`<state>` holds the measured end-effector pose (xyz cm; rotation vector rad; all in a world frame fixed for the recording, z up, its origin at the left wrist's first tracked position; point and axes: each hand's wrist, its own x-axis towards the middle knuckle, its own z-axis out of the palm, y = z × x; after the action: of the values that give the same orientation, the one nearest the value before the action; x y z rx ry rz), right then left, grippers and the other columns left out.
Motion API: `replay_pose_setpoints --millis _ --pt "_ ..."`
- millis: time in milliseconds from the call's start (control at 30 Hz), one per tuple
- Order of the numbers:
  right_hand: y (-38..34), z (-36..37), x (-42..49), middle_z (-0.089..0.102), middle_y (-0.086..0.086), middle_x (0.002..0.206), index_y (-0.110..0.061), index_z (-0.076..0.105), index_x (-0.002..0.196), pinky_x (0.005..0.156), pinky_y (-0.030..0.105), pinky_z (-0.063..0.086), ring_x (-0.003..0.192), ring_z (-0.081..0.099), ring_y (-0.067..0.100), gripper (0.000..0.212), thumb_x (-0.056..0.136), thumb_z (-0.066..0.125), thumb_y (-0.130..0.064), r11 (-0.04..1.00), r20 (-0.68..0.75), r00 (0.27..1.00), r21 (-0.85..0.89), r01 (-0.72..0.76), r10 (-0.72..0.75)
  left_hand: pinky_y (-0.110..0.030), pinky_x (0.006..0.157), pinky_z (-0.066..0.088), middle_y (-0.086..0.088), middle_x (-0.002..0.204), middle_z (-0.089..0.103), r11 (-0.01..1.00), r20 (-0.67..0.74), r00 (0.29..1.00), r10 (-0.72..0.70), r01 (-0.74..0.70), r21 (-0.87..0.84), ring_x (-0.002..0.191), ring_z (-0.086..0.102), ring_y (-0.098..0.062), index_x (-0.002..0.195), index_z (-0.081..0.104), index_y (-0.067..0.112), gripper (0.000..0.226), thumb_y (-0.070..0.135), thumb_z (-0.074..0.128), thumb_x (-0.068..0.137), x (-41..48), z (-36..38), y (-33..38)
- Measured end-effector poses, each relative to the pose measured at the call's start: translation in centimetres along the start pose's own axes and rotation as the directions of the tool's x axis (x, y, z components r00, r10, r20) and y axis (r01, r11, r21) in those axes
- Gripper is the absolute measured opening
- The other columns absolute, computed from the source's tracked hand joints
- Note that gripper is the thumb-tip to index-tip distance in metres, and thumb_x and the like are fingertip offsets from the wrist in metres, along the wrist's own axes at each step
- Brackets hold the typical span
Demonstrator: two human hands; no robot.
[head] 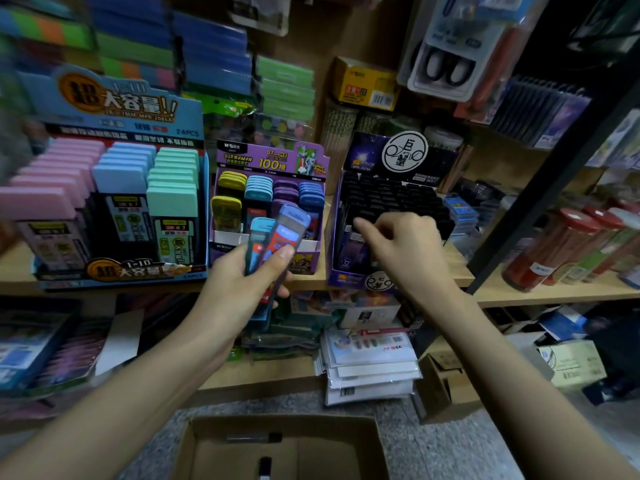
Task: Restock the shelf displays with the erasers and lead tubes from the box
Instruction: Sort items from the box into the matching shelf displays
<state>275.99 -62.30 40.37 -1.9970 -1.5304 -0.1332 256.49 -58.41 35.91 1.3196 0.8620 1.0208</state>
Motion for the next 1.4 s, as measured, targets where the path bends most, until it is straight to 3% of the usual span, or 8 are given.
replay_pose_setpoints --millis 133,267,433,600,800,1200,1300,1400 --pt "-4.0 -0.5 -1.2 0.065 0.001 0.074 -0.017 0.064 0.087 0.060 0.030 0.051 0.063 0.061 0.011 0.011 0.089 0.062 -0.028 0.793 0.197 0.979 0.602 -0.086 -0.043 -0.017 0.047 0.049 0.006 0.063 0.068 1.000 0.069 0.998 0.007 -0.006 -0.022 0.053 0.061 -0.005 0.089 0.063 0.023 0.017 0.036 0.062 0.078 0.0 0.3 0.2" --pt "-5.5 0.6 -1.6 0.056 -0.004 0.070 -0.017 0.057 0.096 0.062 0.023 0.046 0.062 0.053 0.012 0.018 0.085 0.065 -0.005 0.764 0.236 0.968 0.640 -0.085 -0.090 -0.013 0.051 0.048 0.011 0.071 0.071 0.998 0.092 0.994 0.061 -0.060 -0.007 0.061 0.065 -0.001 0.089 0.063 0.026 0.011 0.033 0.058 0.082 -0.3 0.5 0.4" --pt "-4.4 -1.7 1.2 0.063 -0.001 0.079 -0.022 0.057 0.088 0.061 0.019 0.051 0.069 0.060 0.005 0.022 0.084 0.065 -0.001 0.701 0.054 0.998 0.713 -0.024 -0.021 -0.011 0.054 0.044 -0.001 0.084 0.069 0.991 -0.066 0.992 0.106 -0.100 0.086 0.067 0.061 -0.002 0.091 0.063 0.021 0.036 0.051 0.043 0.086 0.1 -1.0 0.9" --pt "-3.6 -1.3 4.0 0.065 -0.004 0.087 -0.020 0.057 0.095 0.077 0.038 0.054 0.084 0.064 0.016 0.016 0.085 0.067 -0.013 0.922 -0.037 0.991 0.363 0.130 -0.125 -0.010 0.050 0.045 -0.019 0.094 0.064 0.995 -0.130 0.989 0.067 -0.057 0.076 0.069 0.059 -0.009 0.097 0.063 0.011 0.037 0.042 0.042 0.095 0.6 -2.2 1.1" --pt "-3.2 1.0 5.1 0.067 0.002 0.090 -0.010 0.060 0.101 0.078 0.039 0.049 0.086 0.062 0.023 0.021 0.083 0.069 -0.015 0.960 0.033 0.970 0.152 0.234 -0.241 -0.015 0.049 0.046 0.002 0.071 0.059 0.999 -0.119 0.992 0.048 -0.045 0.024 0.056 0.056 0.001 0.083 0.062 0.019 0.029 0.040 0.044 0.094 0.3 -2.5 1.5" --pt "-3.2 3.8 4.1 0.056 0.013 0.109 -0.009 0.056 0.109 0.080 0.039 0.033 0.101 0.047 0.033 0.030 0.086 0.061 -0.027 0.695 0.092 0.886 -0.586 0.417 -0.454 -0.017 0.051 0.050 0.003 0.078 0.062 0.997 -0.044 0.998 0.046 -0.043 0.064 0.060 0.059 0.002 0.097 0.054 0.020 0.014 0.032 0.046 0.095 -0.1 -1.7 1.7" --pt "-3.4 2.8 2.9 0.052 0.012 0.113 -0.008 0.059 0.111 0.082 0.037 0.038 0.103 0.047 0.028 0.028 0.090 0.059 -0.027 0.849 0.008 0.911 -0.358 0.388 -0.413 -0.017 0.054 0.050 0.004 0.081 0.063 0.998 -0.011 0.999 0.047 -0.047 0.051 0.065 0.060 0.001 0.099 0.054 0.022 0.012 0.031 0.046 0.096 -0.1 -1.0 1.6" --pt "-4.7 1.4 0.7 0.062 0.001 0.095 -0.014 0.066 0.101 0.076 0.023 0.042 0.088 0.055 0.008 0.016 0.093 0.056 -0.025 0.928 0.023 0.974 0.311 0.206 -0.224 -0.018 0.054 0.050 0.005 0.079 0.064 0.996 0.041 0.997 0.068 -0.071 0.061 0.065 0.060 0.000 0.100 0.054 0.023 0.010 0.029 0.048 0.096 -0.1 0.1 1.4"
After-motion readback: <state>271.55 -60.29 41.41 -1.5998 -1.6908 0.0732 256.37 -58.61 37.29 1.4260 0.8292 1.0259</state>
